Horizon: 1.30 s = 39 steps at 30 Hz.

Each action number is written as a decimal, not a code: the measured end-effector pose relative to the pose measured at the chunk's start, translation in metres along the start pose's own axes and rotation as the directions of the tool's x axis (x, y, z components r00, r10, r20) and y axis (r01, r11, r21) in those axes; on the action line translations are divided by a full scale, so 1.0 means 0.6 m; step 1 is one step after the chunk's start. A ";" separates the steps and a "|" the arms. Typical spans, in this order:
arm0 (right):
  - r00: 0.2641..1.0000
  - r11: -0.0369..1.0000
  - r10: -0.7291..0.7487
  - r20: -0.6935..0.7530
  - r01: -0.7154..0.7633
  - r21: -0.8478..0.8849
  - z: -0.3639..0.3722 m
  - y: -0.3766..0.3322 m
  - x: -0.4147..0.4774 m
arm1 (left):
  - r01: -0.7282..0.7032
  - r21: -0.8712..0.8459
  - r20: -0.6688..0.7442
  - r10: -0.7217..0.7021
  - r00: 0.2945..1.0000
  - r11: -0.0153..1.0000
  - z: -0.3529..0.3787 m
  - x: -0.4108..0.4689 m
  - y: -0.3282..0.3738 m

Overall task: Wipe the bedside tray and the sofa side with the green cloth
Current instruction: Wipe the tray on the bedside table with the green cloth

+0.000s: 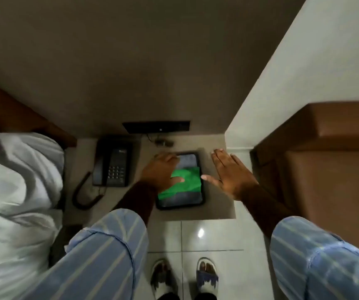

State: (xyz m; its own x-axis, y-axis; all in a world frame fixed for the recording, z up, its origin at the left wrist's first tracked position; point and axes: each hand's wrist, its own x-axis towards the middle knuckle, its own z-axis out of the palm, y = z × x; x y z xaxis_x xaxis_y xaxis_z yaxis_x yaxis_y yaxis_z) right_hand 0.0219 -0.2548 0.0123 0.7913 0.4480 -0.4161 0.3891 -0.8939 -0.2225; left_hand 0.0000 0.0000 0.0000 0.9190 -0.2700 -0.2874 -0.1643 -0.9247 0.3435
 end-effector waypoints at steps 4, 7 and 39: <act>0.989 0.999 0.041 0.142 -0.045 0.024 0.147 0.031 0.037 | 0.075 0.133 0.193 -0.100 0.976 0.988 0.157 0.038 -0.030; 0.985 0.998 0.054 0.165 -0.060 0.030 0.244 0.053 0.059 | 0.112 0.175 0.240 -0.153 0.959 0.978 0.247 0.050 -0.051; 0.993 0.993 0.114 -0.032 -0.113 0.031 0.074 0.061 -0.386 | 0.162 -0.014 -0.098 -0.162 0.982 0.987 0.004 -0.228 0.313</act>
State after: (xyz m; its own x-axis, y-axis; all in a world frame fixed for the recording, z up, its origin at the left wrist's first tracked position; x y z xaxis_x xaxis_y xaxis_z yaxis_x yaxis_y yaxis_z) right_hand -0.1683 -0.3908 0.0615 0.8450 0.3425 -0.4107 0.2822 -0.9380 -0.2014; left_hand -0.1575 -0.1371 0.1016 0.9641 -0.0889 -0.2503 -0.0085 -0.9522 0.3053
